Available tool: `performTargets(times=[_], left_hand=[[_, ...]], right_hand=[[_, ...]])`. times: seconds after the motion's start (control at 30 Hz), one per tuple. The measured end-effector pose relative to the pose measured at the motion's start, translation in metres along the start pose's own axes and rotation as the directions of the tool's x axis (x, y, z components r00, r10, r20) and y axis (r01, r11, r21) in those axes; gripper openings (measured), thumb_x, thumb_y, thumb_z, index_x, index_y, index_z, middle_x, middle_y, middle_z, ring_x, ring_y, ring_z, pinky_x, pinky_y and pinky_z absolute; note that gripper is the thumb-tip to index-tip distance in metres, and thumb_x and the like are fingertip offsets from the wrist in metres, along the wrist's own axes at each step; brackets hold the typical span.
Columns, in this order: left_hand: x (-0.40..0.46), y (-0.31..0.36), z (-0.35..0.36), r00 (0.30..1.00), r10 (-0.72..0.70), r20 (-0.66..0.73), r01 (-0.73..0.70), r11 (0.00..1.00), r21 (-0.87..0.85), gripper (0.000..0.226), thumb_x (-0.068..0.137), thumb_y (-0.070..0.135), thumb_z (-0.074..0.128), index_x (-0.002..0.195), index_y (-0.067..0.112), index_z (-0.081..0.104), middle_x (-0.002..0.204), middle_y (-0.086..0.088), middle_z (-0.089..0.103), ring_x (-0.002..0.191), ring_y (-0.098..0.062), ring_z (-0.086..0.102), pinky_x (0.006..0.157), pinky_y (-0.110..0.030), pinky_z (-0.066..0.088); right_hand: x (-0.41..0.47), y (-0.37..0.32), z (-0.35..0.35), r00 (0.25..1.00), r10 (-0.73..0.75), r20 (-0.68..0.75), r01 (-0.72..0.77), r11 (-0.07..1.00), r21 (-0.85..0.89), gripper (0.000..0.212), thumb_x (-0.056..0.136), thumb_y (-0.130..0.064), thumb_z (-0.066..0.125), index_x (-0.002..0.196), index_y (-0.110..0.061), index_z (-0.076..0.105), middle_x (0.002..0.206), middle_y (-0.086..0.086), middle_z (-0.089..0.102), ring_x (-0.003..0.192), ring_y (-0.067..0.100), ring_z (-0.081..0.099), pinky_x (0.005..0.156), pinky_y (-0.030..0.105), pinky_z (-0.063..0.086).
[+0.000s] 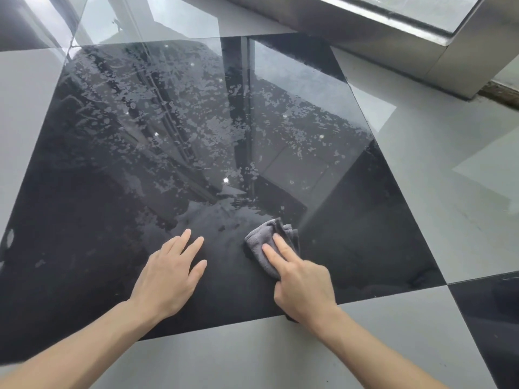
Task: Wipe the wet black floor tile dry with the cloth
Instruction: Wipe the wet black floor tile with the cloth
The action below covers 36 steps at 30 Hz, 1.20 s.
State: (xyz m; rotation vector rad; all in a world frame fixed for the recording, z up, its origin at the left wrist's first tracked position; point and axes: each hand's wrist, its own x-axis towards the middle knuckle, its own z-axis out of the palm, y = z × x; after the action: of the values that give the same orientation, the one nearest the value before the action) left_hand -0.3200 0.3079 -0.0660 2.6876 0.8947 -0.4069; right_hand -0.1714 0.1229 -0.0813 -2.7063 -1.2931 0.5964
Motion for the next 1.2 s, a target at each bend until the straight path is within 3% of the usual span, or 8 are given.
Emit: performTargets(times=[0.17,0.4,0.6,0.93,0.97,1.03,1.1,1.2], left_hand=[[-0.014,-0.013,-0.002,0.998,-0.048,-0.032,0.048,0.999,-0.004,0.052,0.097,0.041,0.032,0.147,0.025,0.025,0.156,0.001,0.016,0.142,-0.015,0.014,0.110,-0.031,0.020],[-0.043,-0.055,-0.015,0.967,-0.247,-0.070,0.234,0.960,-0.151,0.049,0.097,0.038,0.036,0.144,0.024,0.032,0.154,0.001,0.023,0.140,-0.016,0.020,0.107,-0.037,0.027],[-0.068,-0.091,-0.023,0.921,-0.390,-0.019,0.386,0.915,-0.116,0.050,0.097,0.041,0.031,0.145,0.027,0.027,0.156,0.002,0.018,0.140,-0.015,0.018,0.107,-0.037,0.027],[-0.039,-0.087,-0.014,0.929,-0.371,-0.007,0.369,0.927,-0.063,0.050,0.098,0.040,0.030,0.146,0.027,0.026,0.156,0.003,0.018,0.140,-0.015,0.018,0.108,-0.036,0.026],[-0.034,-0.088,-0.016,0.923,-0.384,-0.016,0.381,0.921,-0.077,0.049,0.098,0.040,0.030,0.145,0.027,0.026,0.156,0.003,0.019,0.140,-0.015,0.018,0.108,-0.036,0.025],[-0.025,-0.091,-0.019,0.918,-0.395,-0.034,0.392,0.916,-0.083,0.049,0.098,0.039,0.031,0.145,0.025,0.028,0.156,0.002,0.020,0.140,-0.016,0.019,0.108,-0.037,0.026],[-0.022,-0.093,-0.018,0.919,-0.393,-0.039,0.390,0.918,-0.067,0.049,0.098,0.038,0.031,0.145,0.025,0.028,0.156,0.001,0.019,0.141,-0.017,0.019,0.108,-0.038,0.026],[-0.022,-0.096,-0.014,0.920,-0.390,-0.047,0.388,0.921,-0.045,0.049,0.098,0.037,0.033,0.145,0.025,0.029,0.155,0.000,0.020,0.140,-0.018,0.020,0.108,-0.038,0.026]], right_hand=[[0.034,0.031,-0.020,0.987,0.131,-0.094,-0.138,0.988,-0.071,0.076,0.072,-0.020,0.048,0.142,-0.043,0.028,0.154,-0.021,0.019,0.086,0.026,0.066,0.060,0.026,0.032],[0.063,0.042,-0.036,0.972,0.207,-0.115,-0.218,0.972,-0.090,0.073,0.076,-0.019,0.050,0.144,-0.036,0.029,0.155,-0.012,0.021,0.096,0.033,0.064,0.067,0.031,0.039],[0.048,-0.011,-0.020,0.999,0.036,-0.030,-0.041,0.982,-0.186,0.076,0.076,-0.019,0.049,0.146,-0.036,0.023,0.157,-0.014,0.013,0.079,0.025,0.067,0.054,0.025,0.033],[0.015,-0.096,0.018,0.947,-0.278,0.161,0.285,0.958,-0.025,0.082,0.076,-0.012,0.049,0.149,-0.029,0.014,0.159,-0.003,0.001,0.082,0.029,0.059,0.061,0.032,0.035],[0.014,-0.098,0.017,0.947,-0.293,0.133,0.300,0.953,-0.032,0.083,0.072,-0.014,0.055,0.147,-0.030,0.022,0.158,-0.004,0.010,0.076,0.027,0.059,0.058,0.030,0.035],[0.015,-0.095,0.010,0.947,-0.322,-0.003,0.320,0.941,-0.107,0.084,0.045,-0.022,0.078,0.126,-0.035,0.058,0.140,-0.006,0.050,0.048,0.021,0.055,0.042,0.023,0.032],[0.022,-0.086,0.003,0.941,-0.321,-0.109,0.304,0.941,-0.150,0.081,0.027,-0.021,0.082,0.106,-0.035,0.071,0.119,-0.009,0.066,0.035,0.017,0.049,0.034,0.018,0.031],[0.044,-0.072,-0.008,0.979,-0.203,-0.003,0.202,0.977,-0.069,0.079,0.063,-0.019,0.067,0.136,-0.038,0.044,0.148,-0.011,0.037,0.063,0.025,0.062,0.051,0.024,0.036]])
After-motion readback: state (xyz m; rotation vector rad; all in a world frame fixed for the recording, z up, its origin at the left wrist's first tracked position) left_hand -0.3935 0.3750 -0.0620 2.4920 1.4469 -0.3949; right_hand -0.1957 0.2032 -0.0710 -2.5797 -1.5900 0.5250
